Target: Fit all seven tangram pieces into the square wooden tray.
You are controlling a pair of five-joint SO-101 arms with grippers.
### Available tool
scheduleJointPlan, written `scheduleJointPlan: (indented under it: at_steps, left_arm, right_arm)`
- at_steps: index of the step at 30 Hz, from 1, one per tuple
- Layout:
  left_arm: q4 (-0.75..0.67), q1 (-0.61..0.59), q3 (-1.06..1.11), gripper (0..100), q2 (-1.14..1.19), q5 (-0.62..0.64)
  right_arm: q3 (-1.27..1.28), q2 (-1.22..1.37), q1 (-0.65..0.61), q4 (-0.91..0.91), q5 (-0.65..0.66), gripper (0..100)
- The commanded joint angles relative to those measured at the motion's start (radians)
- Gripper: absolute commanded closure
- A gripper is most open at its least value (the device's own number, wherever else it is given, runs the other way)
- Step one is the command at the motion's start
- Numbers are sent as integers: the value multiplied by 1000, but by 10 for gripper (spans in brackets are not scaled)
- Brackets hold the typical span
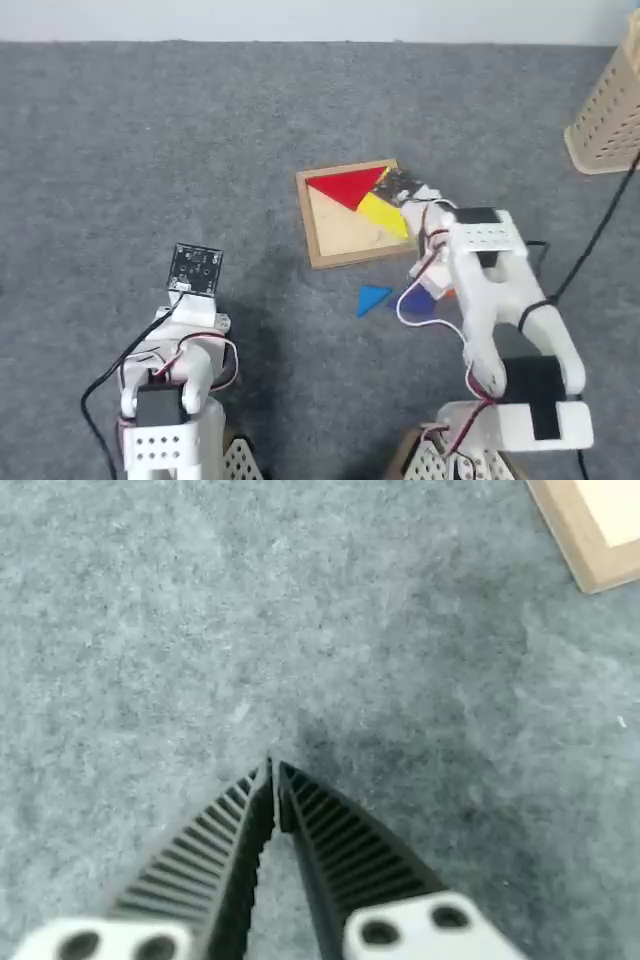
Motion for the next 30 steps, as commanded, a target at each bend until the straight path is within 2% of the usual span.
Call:
scheduleJointPlan:
  at_steps: [1, 4, 12, 21, 24, 30]
  left_arm:
    - [5, -5, -8, 988, 0, -9]
    - [5, -5, -8, 988, 0, -9]
    - [5, -5, -8, 988, 0, -9]
    - [5, -5, -8, 988, 0, -9]
    - [5, -5, -8, 988, 0, -9]
    - [5, -5, -8, 988, 0, -9]
  right_arm:
    - [3, -28, 59, -5, 20, 807]
    - [3, -59, 47, 28, 18, 807]
    - [91, -94, -125, 88, 51, 809]
    - [91, -251, -28, 79, 61, 807]
    - [95, -251, -31, 76, 112, 807]
    - [91, -168, -7, 41, 114, 806]
